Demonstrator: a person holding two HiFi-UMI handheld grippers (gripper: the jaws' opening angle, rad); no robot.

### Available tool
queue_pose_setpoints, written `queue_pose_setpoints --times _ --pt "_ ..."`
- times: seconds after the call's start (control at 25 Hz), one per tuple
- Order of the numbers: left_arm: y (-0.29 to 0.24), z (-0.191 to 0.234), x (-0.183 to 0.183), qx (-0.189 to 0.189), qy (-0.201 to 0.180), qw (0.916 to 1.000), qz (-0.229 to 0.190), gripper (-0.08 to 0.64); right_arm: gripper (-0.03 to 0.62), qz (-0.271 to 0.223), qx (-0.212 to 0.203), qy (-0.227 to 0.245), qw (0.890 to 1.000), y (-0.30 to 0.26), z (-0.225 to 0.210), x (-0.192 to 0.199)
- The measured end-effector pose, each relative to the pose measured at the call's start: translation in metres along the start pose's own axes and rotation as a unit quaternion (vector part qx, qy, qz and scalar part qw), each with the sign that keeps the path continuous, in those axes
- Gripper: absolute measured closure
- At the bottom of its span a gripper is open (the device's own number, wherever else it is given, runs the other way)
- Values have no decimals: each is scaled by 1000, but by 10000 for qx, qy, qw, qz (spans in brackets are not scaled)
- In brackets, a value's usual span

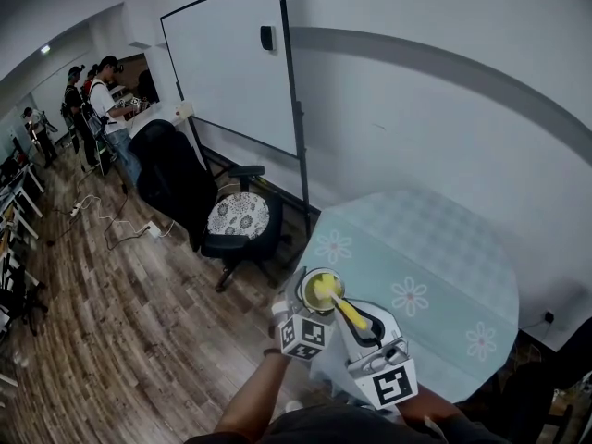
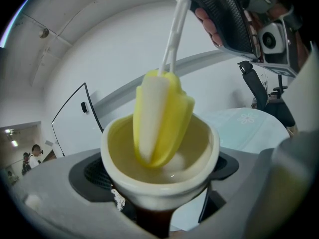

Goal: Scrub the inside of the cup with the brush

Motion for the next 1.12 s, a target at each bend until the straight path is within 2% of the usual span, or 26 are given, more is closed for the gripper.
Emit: queue_pose_setpoints --times 0.36,1.12 --pt "-4 2 -7 6 -73 10000 -44 3 554 5 214 -184 9996 8 -4 -3" --pt "2 -4 -11 -13 -57 10000 -23 3 554 -7 -131 -325 9994 7 12 -10"
Point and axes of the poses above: the fingertips, and each gripper's own axes: y backward along the fingers, z to its left, x out of its underside, the point moved 7 cm from there along y, backward along the fingers, and after that the axes turned 12 degrees about -y, right-handed, at the moved point
